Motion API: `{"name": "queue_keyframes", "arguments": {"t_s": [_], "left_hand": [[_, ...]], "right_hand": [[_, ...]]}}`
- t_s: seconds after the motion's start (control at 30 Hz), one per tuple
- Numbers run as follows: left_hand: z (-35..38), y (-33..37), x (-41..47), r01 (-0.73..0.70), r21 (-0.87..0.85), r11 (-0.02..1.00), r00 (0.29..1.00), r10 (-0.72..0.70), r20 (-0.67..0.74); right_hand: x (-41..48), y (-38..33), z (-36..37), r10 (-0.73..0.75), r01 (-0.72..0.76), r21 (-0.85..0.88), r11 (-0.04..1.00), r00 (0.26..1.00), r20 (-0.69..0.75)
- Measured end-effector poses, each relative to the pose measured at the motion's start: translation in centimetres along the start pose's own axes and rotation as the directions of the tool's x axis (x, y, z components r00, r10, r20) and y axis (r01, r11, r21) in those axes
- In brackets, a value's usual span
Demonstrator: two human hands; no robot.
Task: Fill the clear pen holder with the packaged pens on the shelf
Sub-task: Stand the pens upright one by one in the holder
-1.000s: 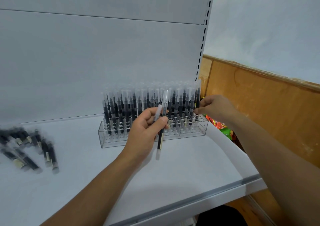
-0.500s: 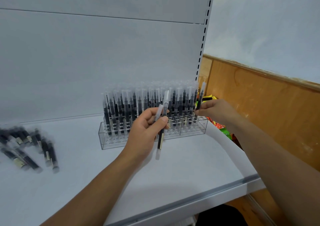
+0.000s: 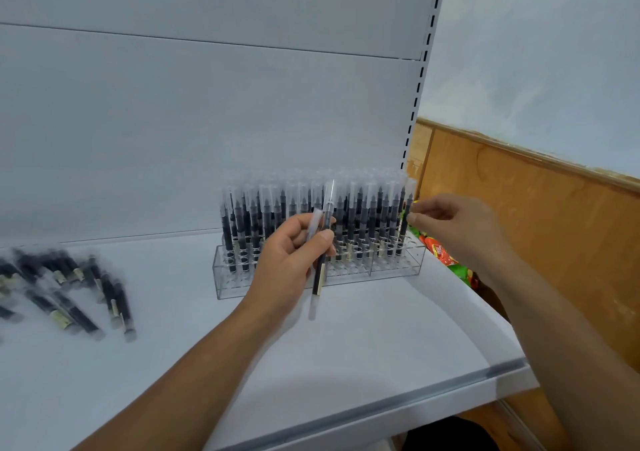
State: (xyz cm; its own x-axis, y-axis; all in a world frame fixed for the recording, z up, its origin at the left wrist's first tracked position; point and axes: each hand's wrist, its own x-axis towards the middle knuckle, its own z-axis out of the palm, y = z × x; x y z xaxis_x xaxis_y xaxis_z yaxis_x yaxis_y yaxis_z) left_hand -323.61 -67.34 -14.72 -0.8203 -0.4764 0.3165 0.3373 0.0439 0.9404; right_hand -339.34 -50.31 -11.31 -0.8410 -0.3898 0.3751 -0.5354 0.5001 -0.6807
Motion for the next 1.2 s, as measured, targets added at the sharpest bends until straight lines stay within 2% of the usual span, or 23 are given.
{"name": "queue_keyframes", "arguments": {"t_s": [0.1, 0.17, 0.37, 0.53, 0.73, 0.9, 1.0, 1.2], "left_hand": [[-1.2, 0.5, 0.0, -0.021, 0.031, 0.999, 1.0, 0.021, -0.006], [-2.3, 0.8, -0.3, -0.031, 0.053, 0.998, 0.999, 0.032, -0.017], [-6.7, 1.5, -1.1, -0.054, 0.123, 0.991, 0.996, 0.063, -0.065], [-9.6, 1.7, -1.5, -0.065, 0.162, 0.985, 0.994, 0.079, -0.079], [-11.2, 0.7, -1.7, -0.087, 0.187, 0.978, 0.986, 0.111, -0.125], [-12.3, 1.2, -1.6, -0.08, 0.077, 0.994, 0.957, 0.098, -0.272], [-13.0, 1.7, -1.5, -0.074, 0.001, 0.997, 0.94, 0.07, -0.335], [-12.8, 1.7, -1.8, -0.071, 0.004, 0.997, 0.95, 0.069, -0.306]], "right_hand": [[-2.2, -3.5, 1.9, -0.059, 0.016, 0.246, 0.969, 0.984, 0.17], [-3.0, -5.5, 3.8, -0.103, 0.005, 0.345, 0.939, 0.959, 0.266], [-3.5, -10.5, 8.5, -0.193, -0.024, 0.534, 0.845, 0.917, 0.348], [-3.4, -13.0, 11.5, -0.213, -0.034, 0.575, 0.818, 0.909, 0.357], [-3.4, -14.5, 13.1, -0.245, 0.011, 0.539, 0.842, 0.898, 0.365], [-2.1, -15.6, 12.2, -0.216, 0.056, 0.594, 0.802, 0.955, 0.202], [-1.3, -15.9, 12.1, -0.23, 0.139, 0.579, 0.804, 0.969, 0.086], [-1.3, -14.9, 13.7, -0.288, 0.222, 0.436, 0.872, 0.954, 0.089]]}}
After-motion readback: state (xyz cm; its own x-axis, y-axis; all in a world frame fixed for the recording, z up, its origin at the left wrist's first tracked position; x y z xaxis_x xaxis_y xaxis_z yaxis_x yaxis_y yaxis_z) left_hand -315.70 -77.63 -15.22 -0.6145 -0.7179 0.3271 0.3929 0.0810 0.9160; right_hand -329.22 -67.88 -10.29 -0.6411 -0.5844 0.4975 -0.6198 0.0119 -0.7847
